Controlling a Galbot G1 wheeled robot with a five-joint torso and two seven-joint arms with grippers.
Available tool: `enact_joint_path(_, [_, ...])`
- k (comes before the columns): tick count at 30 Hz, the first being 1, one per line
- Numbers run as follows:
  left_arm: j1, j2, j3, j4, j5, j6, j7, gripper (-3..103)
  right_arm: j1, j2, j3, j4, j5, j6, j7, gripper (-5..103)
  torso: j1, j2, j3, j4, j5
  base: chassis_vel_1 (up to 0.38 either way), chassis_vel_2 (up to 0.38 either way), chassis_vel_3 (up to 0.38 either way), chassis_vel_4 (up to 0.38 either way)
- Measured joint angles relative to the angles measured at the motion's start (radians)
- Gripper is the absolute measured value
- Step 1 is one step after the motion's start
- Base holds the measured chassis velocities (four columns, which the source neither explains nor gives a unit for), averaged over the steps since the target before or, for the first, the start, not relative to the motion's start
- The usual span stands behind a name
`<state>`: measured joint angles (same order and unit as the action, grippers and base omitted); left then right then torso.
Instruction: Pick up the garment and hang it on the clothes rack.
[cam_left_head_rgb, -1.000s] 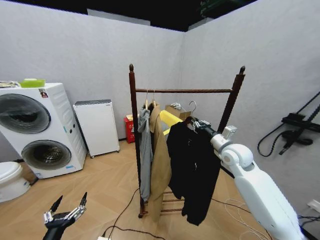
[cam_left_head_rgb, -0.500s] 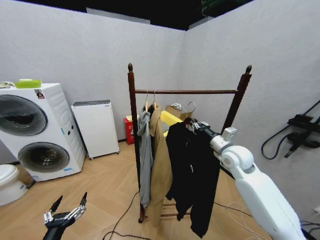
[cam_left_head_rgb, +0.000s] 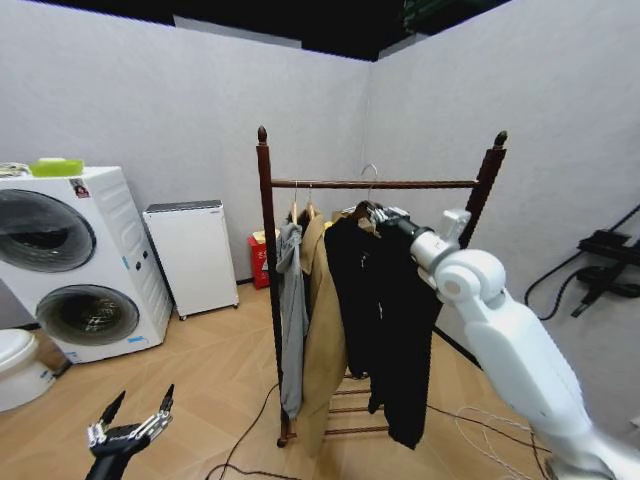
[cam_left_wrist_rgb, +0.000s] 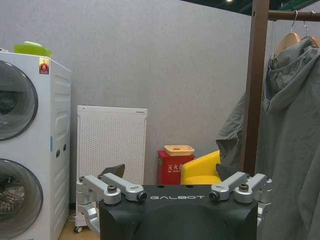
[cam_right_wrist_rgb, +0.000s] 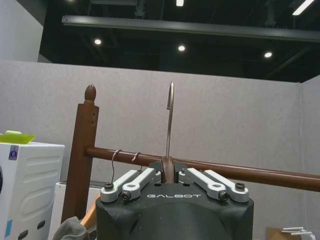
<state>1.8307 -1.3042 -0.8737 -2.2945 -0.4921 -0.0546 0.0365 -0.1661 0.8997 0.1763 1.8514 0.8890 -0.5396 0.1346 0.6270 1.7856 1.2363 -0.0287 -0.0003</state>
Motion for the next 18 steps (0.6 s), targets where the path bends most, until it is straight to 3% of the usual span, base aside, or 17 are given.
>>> enact_joint_path(6, [0.000,0.000,0.000,0.000,0.000,0.000,0.000,100,0.107,0.036,-0.106,-0.146,-0.030,-0.006,-0.003,9,0.000,0.000,0.000,0.0001,0.0002,0.000,0.000,0.000,0.000])
enact_joint_path(18, [0.000,0.000,0.000,0.000,0.000,0.000,0.000,100,0.138,0.059,-0.141,-0.254,-0.056,-0.008,-0.004,9,0.000,0.000,0.000,-0.0003,0.0004,0.000,0.000,0.000,0.000])
